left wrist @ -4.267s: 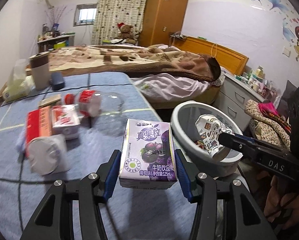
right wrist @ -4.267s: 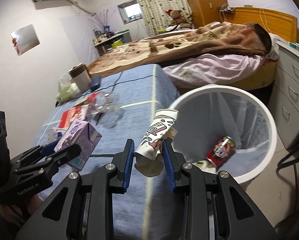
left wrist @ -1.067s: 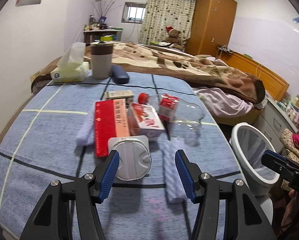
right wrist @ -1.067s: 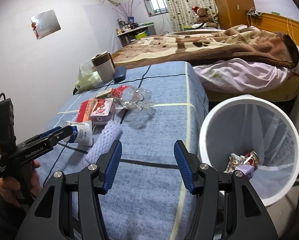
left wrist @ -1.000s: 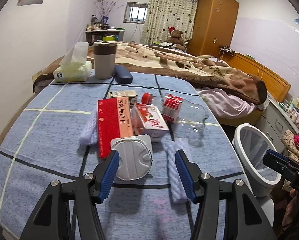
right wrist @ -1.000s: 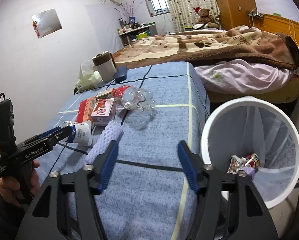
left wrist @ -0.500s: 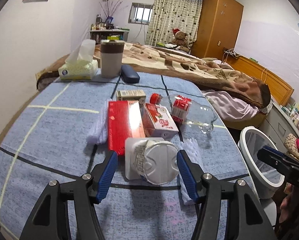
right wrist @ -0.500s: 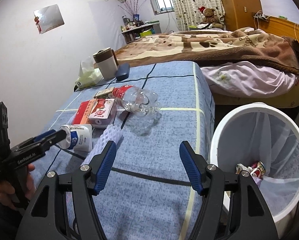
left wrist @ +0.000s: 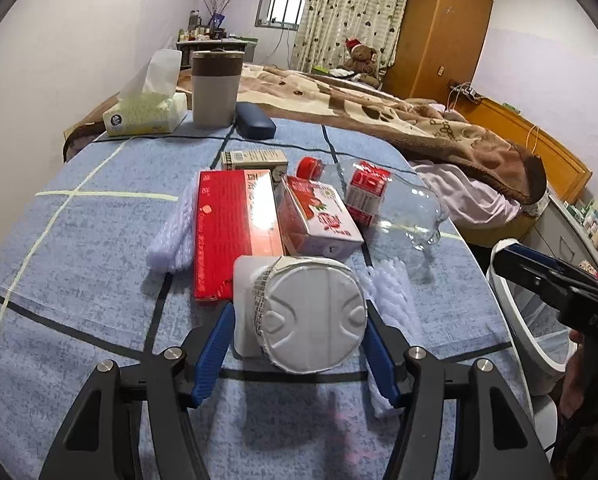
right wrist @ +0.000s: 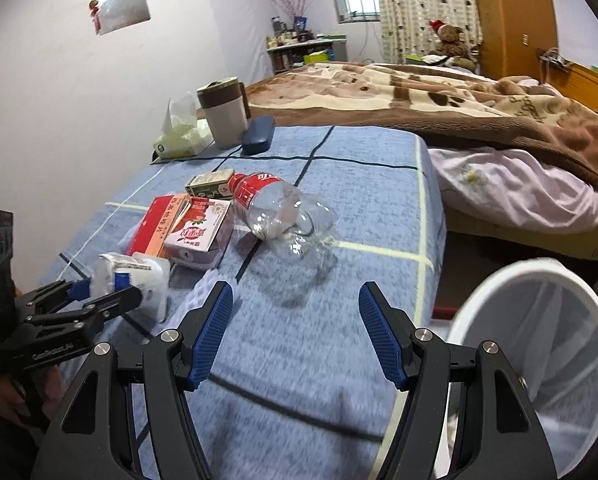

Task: Collect trash
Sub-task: 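Move both tools back to the table and grasp the white cup with the left tool, then grasp the red-label plastic bottle with the right tool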

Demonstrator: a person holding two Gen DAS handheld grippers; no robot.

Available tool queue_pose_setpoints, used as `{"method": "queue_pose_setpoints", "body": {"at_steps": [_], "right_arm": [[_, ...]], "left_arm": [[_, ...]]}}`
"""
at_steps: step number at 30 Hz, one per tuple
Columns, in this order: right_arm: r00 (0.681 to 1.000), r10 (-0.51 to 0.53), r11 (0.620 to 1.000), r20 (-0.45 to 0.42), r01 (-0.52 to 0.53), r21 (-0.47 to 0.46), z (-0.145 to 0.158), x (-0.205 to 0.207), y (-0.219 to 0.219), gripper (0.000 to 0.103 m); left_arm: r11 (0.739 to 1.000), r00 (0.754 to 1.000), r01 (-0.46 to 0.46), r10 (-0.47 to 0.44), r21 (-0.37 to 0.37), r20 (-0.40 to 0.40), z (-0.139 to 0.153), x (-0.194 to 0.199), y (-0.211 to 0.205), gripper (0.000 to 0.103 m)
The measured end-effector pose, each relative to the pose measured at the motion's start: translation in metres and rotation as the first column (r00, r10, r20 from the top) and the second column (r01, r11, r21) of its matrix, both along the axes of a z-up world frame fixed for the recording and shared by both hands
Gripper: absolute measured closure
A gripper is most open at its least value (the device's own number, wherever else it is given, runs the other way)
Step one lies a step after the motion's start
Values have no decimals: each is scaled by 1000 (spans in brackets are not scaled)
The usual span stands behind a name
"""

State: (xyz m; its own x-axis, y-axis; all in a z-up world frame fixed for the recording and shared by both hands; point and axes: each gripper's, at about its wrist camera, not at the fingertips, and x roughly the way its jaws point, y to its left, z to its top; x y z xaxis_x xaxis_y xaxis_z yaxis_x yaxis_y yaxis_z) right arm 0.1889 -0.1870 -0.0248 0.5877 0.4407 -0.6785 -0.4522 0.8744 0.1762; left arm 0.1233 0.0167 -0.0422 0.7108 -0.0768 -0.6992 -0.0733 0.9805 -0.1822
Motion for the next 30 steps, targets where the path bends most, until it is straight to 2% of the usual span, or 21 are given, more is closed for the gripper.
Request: {"method": "queue_pose_setpoints", "body": {"at_steps": [1,2,15,22,25,28,30], "right_arm": [[1000,6,1000,-2,-6,-1,-1,5,1,36],[1000,10,1000,-2,-10,-2,-2,10,2,36],[997,76,997,13,-76,-12,-4,66,21,36],[980,187,980,-74,-191,-56,-18,73,33,36],[974,211,973,-84,-217,-76,-20,71,38,36],[977,201,974,-77,-208,-90,-20,72,41,36],[978,176,980,-111,-184,-70,-20,72,39,37]], "left_arm": [[1000,1000,3,-3,-2,8,0,0,2,49],[1000,1000,3,-3,3,8,0,1,3,52],[998,998,65,-64,-20,28,-2,7,10,52],[996,997,76,-75,-37,32,-3,7,10,52],[996,997,75,-74,-42,30,-3,6,11,52],[996,997,73,-72,-42,25,-2,5,11,52],[996,997,72,-71,-43,22,-2,4,11,52]]}}
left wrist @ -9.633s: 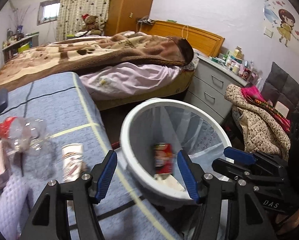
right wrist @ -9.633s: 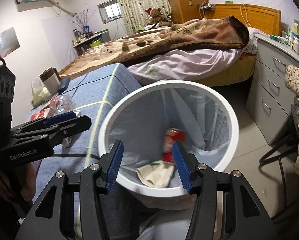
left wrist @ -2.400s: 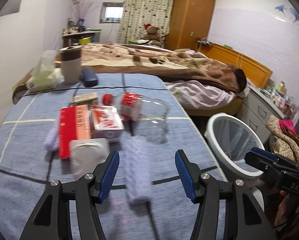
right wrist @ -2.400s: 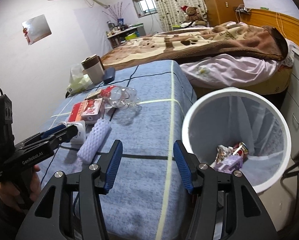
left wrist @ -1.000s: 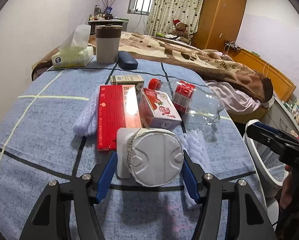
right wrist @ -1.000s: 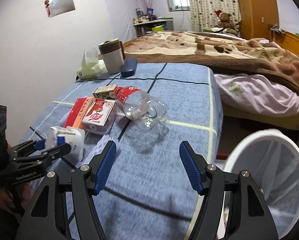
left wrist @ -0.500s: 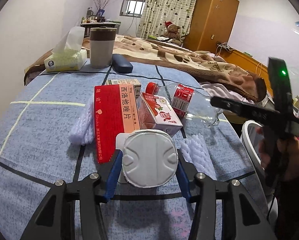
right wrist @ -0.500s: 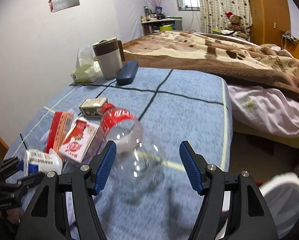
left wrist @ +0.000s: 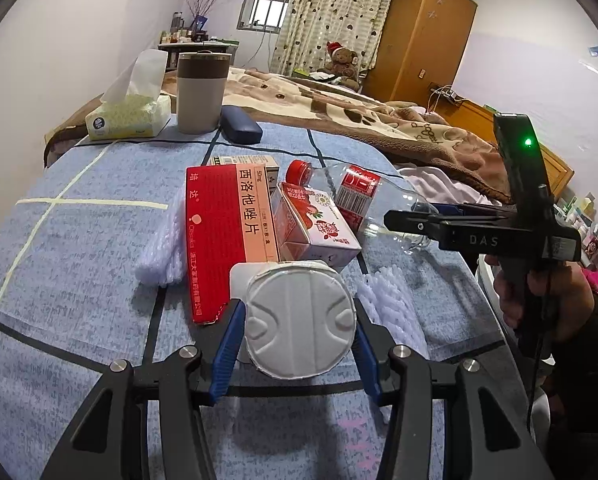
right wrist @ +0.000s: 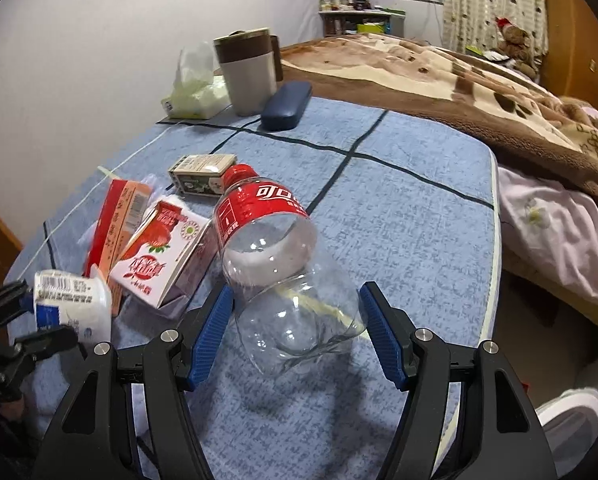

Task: Collect trash
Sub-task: 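Grasp the red-label plastic bottle with the right tool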

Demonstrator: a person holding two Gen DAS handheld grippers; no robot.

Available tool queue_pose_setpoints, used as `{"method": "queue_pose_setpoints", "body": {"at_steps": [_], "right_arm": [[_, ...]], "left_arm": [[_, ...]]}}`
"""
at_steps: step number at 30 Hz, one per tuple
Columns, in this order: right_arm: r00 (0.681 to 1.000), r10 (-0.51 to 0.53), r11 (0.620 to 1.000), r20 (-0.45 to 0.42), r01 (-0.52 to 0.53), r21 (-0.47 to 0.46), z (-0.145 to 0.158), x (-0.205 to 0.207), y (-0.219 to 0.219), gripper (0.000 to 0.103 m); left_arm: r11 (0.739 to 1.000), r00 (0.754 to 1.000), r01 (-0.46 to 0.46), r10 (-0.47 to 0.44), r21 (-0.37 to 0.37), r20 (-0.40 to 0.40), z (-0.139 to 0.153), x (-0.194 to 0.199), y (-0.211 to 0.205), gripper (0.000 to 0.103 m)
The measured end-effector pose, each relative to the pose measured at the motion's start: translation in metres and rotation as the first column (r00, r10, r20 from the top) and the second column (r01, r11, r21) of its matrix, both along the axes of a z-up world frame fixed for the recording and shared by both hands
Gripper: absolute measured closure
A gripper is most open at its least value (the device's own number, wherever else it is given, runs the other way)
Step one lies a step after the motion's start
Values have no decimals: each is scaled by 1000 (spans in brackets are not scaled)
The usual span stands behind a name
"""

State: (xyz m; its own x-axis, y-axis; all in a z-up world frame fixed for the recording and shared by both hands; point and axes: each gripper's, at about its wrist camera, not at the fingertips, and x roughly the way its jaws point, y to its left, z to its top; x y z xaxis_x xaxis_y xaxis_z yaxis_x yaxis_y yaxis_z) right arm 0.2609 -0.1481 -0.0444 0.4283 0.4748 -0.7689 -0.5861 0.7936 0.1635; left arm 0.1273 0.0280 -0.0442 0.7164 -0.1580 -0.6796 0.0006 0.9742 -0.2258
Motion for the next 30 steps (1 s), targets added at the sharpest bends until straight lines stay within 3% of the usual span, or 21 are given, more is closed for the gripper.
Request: {"method": "queue_pose_setpoints", "body": {"at_steps": [12,16,21,30], "right_arm": [[977,-215,977,9,215,-6,7,-67,-41,38],[964,-264,965,-42,264,-8,0,-95,-56,38],[971,-212,976,-114,217,31,-3,-117,-60,37],[996,-69,997,-61,71,29,10,-115,-38,34]], "left_arm": [[1000,1000,8,-8,8,-14,7,-14,-6,52],[1000,1000,15,-15,14,-6,13,-27,-12,52],[999,1000,26,-26,19,-4,17,-40,-19,52],[1000,1000,15,-15,13,-23,16,-51,-17,52]]}}
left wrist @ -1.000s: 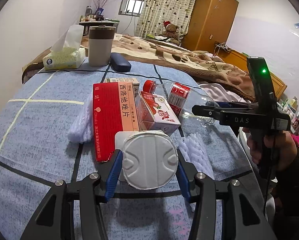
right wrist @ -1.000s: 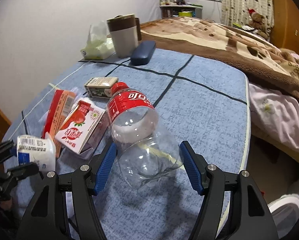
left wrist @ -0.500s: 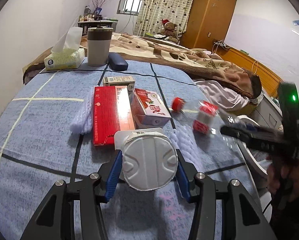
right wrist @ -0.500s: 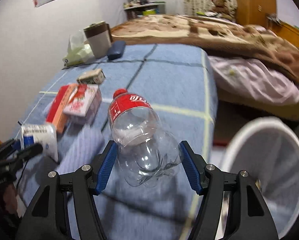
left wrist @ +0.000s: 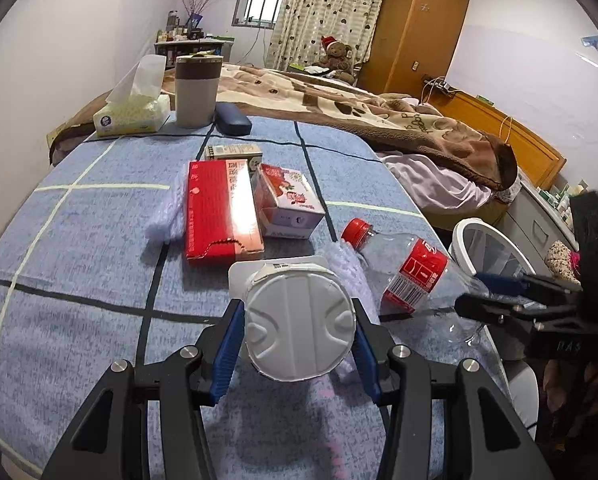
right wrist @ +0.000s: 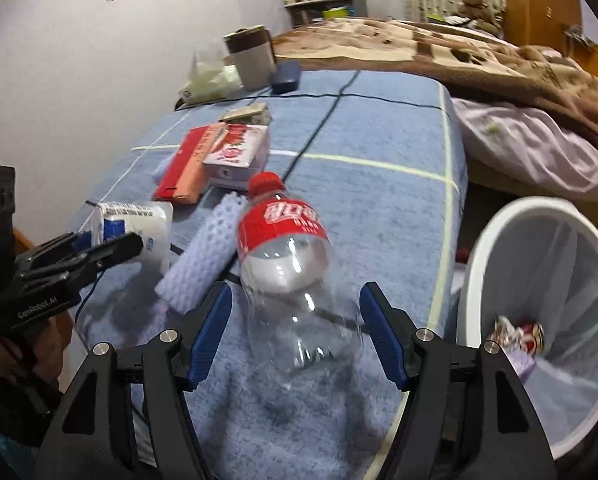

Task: Collect trash
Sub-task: 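Grasp the red-label plastic bottle with the right tool, then carry the bottle toward the bin while the left tool holds the white cup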

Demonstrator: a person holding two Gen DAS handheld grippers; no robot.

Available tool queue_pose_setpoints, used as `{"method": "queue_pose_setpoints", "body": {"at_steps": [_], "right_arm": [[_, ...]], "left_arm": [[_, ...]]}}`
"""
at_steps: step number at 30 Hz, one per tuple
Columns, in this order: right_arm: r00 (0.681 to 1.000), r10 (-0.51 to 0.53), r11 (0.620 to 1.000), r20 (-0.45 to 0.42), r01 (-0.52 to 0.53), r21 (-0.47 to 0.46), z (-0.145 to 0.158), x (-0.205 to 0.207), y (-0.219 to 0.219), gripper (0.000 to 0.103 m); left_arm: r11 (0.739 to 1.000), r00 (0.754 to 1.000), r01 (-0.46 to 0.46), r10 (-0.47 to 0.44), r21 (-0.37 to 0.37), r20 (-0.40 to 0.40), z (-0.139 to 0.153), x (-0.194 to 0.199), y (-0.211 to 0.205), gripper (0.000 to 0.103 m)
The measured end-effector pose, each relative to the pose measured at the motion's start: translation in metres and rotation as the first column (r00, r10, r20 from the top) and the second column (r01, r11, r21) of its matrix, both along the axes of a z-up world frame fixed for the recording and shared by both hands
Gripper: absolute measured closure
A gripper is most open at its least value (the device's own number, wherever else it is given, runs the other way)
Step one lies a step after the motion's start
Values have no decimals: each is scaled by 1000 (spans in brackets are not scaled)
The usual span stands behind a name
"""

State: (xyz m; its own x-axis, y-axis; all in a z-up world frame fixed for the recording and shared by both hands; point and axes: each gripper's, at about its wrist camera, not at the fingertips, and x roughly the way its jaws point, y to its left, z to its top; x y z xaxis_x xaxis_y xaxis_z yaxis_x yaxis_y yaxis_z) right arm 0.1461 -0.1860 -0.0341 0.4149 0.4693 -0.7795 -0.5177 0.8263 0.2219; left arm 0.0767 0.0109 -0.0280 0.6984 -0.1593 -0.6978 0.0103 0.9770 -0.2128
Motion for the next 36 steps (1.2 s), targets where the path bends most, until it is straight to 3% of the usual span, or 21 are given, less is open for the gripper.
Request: {"method": "queue_pose_setpoints", "body": {"at_steps": [5,11,13,28,36], "right_arm": [[998,68,996,-16,-69,-58,-6,11,16,34],[996,29,989,-78,-40,-142,-20,28,29,35],[998,15,991,-69,-24,-128,-18,27,29,38],[987,-160,986,-7,160,36,-2,-10,-8,39],[974,-225,974,33,223,51,7,-18,-26,39]], "left_arm": [[1000,1000,-19,19,-4,-4,-2,-3,8,52],[1000,1000,-17,17,-20,-20,-9,-1,11,52],[1000,1000,-12,12,-19,-20,-9,0,10,52],[1000,999,21,-21,7,31,11,-3,-5,52],[996,994,90,-91,31,66,30,3,-33,52]]}}
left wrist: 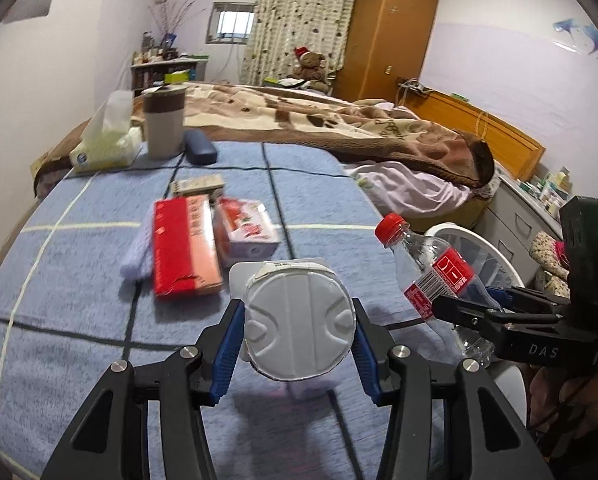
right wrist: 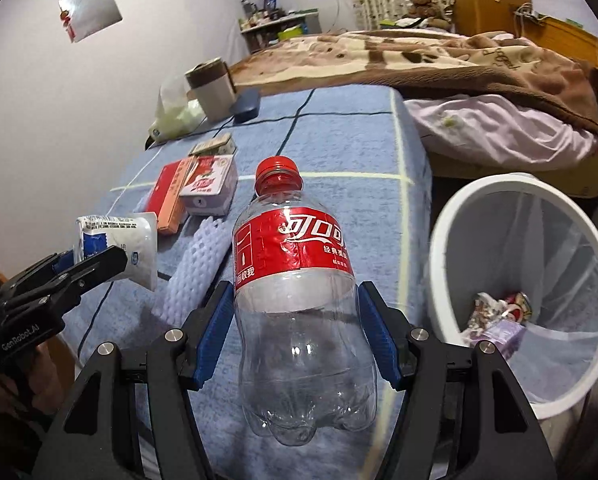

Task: Collect trash
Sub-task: 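Carry the bottle toward the bin while the left tool holds the white cup, then open the right tool to drop the bottle in the bin while the left tool drops the white cup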

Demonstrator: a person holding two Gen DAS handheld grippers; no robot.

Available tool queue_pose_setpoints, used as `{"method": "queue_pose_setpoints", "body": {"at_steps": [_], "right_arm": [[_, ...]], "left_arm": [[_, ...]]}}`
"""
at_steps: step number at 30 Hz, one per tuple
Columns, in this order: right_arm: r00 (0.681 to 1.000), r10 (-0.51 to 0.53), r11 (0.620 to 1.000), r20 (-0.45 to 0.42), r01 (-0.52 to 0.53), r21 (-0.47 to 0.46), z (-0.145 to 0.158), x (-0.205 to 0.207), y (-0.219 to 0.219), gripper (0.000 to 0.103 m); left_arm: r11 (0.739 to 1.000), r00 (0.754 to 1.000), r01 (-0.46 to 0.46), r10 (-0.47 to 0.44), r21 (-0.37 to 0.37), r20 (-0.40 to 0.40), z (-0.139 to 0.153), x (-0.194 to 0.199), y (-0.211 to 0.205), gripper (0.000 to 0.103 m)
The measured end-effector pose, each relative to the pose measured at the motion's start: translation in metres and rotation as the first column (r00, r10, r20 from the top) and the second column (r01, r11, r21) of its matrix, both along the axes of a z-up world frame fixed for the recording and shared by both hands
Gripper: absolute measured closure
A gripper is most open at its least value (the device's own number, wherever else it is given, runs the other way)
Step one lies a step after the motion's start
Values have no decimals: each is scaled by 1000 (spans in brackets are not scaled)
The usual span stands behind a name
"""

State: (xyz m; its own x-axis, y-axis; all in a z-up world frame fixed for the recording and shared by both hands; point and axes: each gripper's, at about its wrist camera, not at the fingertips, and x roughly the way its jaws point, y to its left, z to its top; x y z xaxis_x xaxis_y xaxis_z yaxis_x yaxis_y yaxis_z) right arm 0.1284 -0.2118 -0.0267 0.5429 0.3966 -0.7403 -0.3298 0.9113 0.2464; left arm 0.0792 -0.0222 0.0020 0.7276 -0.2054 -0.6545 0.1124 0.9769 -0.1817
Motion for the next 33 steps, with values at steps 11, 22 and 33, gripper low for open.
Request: {"method": "queue_pose_setpoints", "body": {"at_steps": [11,22,33], "right_arm": [[994,-111,994,21,111,20,3,-5,-39,39],[981,-190,981,32,188,34,4,-11,-72,39],[951,-308,951,33,307,36,4,-14,-118,39]], "left_arm": [[993,993,118,-118,3,8,8,17,-48,52],[980,981,196,-196,15,4,9,35,-86,52],[954,954,300,-300,2,2,8,56,-142,52]]}}
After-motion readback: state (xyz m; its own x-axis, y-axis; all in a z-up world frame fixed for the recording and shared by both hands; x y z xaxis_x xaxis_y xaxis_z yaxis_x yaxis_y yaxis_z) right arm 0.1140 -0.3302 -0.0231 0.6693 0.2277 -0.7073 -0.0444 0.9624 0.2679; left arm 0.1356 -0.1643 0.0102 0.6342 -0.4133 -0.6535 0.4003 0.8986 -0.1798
